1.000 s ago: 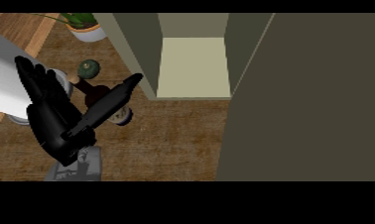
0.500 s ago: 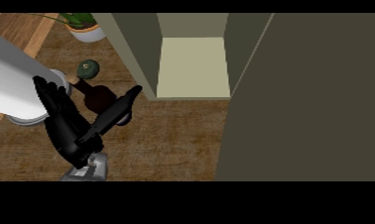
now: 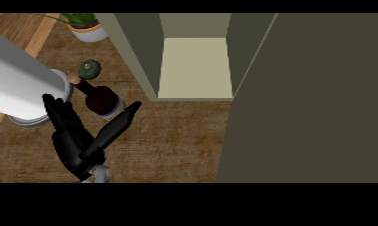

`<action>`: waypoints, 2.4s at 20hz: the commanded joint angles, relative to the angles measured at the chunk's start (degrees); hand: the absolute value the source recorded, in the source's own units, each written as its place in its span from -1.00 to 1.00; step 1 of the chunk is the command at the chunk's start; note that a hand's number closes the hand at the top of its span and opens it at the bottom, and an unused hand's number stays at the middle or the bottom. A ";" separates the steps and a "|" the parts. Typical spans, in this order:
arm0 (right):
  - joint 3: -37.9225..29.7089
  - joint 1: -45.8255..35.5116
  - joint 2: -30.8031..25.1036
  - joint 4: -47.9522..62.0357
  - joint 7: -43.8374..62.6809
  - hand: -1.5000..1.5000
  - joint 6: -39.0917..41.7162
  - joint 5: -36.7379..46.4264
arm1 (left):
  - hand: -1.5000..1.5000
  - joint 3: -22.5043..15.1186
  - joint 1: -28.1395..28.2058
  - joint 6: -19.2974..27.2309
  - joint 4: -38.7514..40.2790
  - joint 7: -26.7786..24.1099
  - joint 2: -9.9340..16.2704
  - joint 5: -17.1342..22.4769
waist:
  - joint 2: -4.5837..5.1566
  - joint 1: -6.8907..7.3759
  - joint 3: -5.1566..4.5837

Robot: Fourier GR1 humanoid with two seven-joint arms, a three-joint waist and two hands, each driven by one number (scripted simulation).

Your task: Pick up the wine, place it into the cabinet and close the cabinet

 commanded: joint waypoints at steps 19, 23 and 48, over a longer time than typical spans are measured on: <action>-2.37 -0.58 -1.94 -8.03 6.69 -1.00 -0.44 -6.64 | -1.00 9.34 -2.31 -19.11 29.11 -39.55 -0.18 37.80 | -0.05 -0.33 0.06; 0.26 0.40 -1.48 -9.69 8.70 -1.00 -2.18 -2.43 | -1.00 14.01 -5.54 -24.95 33.26 -35.92 2.71 36.30 | -0.06 -0.36 0.08; 0.16 -1.13 -0.81 -2.40 1.71 -1.00 -1.84 -3.49 | 1.00 1.40 -18.49 -43.87 54.94 -44.91 6.94 25.48 | -0.04 -1.46 0.15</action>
